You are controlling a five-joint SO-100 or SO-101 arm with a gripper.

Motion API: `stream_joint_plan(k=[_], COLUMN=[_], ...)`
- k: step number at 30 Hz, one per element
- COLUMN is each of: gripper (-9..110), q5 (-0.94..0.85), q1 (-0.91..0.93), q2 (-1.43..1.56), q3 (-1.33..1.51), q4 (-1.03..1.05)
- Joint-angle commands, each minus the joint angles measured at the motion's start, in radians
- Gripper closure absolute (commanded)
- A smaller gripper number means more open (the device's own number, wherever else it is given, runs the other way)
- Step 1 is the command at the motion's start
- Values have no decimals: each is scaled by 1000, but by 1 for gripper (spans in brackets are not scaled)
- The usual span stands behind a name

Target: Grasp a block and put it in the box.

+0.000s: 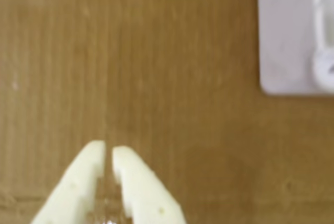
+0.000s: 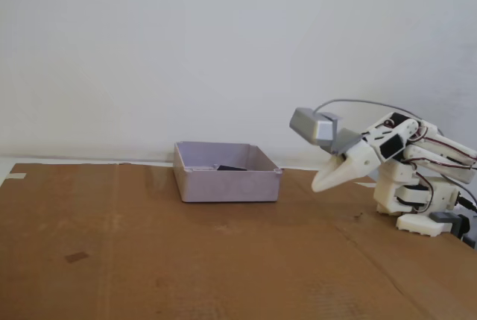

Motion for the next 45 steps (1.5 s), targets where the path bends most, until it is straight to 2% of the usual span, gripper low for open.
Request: stream_joint_plan(k=[1,31,45], gripper=[102,101,101], q5=[-5,0,-5], q1=[-8,-8,0], q2=[32,32,26], q3=[46,46,46], q4=[80,535,540])
